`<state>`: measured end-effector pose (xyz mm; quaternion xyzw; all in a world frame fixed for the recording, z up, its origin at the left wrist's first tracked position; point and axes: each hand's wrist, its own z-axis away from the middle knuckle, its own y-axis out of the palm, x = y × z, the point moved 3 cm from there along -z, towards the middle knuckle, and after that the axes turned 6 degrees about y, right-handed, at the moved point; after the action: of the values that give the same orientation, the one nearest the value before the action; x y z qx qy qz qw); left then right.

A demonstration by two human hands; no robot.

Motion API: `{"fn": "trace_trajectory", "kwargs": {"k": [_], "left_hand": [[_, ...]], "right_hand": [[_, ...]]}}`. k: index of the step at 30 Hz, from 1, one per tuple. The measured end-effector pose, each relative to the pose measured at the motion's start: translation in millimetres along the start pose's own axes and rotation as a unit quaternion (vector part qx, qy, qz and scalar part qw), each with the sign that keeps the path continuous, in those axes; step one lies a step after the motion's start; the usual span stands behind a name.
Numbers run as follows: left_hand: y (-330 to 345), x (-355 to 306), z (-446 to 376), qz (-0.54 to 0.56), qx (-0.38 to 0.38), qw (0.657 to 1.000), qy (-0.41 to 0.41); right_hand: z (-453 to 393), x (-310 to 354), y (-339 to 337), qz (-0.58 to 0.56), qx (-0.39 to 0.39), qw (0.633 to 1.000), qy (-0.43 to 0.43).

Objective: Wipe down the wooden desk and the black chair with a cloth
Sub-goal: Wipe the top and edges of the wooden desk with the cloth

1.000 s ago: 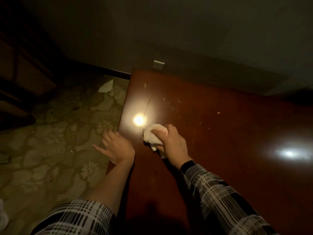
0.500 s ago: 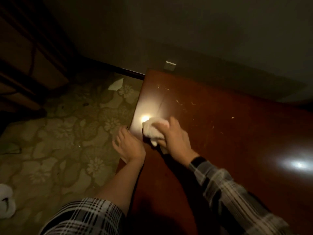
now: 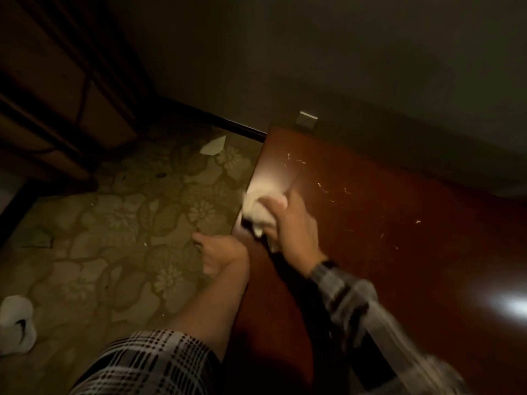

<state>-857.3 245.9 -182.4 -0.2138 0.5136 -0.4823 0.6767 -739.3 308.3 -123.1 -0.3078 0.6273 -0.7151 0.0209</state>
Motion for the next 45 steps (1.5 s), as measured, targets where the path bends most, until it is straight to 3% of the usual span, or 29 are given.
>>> {"fn": "trace_trajectory", "kwargs": {"k": [2,5,8,11,14,17,19,22,30,34,39,42,45], "left_hand": [[-0.2,0.6,-3.1,0.006,-0.005,1.000,0.008],[-0.7,-0.8,-1.4,0.018,-0.009,1.000,0.025],[-2.1,-2.3,0.0,0.026,-0.022,0.999,0.038],[-0.5,-0.7,-0.1,0.025,-0.022,0.998,0.049],[-0.4,0.5,0.4,0.013,-0.022,0.998,0.057],[-0.1,1.3,-0.5,0.014,-0.009,0.998,0.056],[-0.9,1.7,-0.5,0.024,-0.005,0.998,0.062],[-1.5,1.3,-0.8,0.027,0.009,0.997,0.070],[-2.7,1.0,0.6,0.015,0.000,0.999,0.047],[-1.0,4.3,2.5,0.072,0.010,0.997,0.035],[-12.7,3.8,3.8,0.242,0.010,0.968,0.067],[-20.4,3.0,4.5,0.248,-0.034,0.965,0.077],[-15.2,3.5,5.1,0.240,0.005,0.969,0.067]], "right_hand": [[32.1,12.1,10.0,-0.012,0.022,0.999,-0.038],[23.4,7.1,15.3,-0.009,0.063,0.998,-0.026],[-26.5,1.6,6.6,0.003,0.014,1.000,-0.022],[-82.8,-11.8,-15.3,0.057,-0.032,0.997,0.046],[-93.7,-13.1,-31.1,-0.004,0.011,0.999,0.053],[-55.5,-5.5,-28.9,-0.041,0.029,0.999,0.013],[-25.3,9.7,-10.1,0.025,0.057,0.995,-0.072],[-11.6,16.0,22.7,0.035,0.090,0.990,-0.098],[-101.8,-3.9,2.2,-0.026,0.037,0.995,0.094],[-50.1,-6.5,-6.5,-0.114,0.051,0.988,0.090],[39.2,16.5,6.6,-0.106,0.101,0.987,0.067],[53.2,25.6,9.7,-0.051,0.102,0.993,0.040],[32.5,20.3,14.0,0.036,0.094,0.995,0.003]]}}
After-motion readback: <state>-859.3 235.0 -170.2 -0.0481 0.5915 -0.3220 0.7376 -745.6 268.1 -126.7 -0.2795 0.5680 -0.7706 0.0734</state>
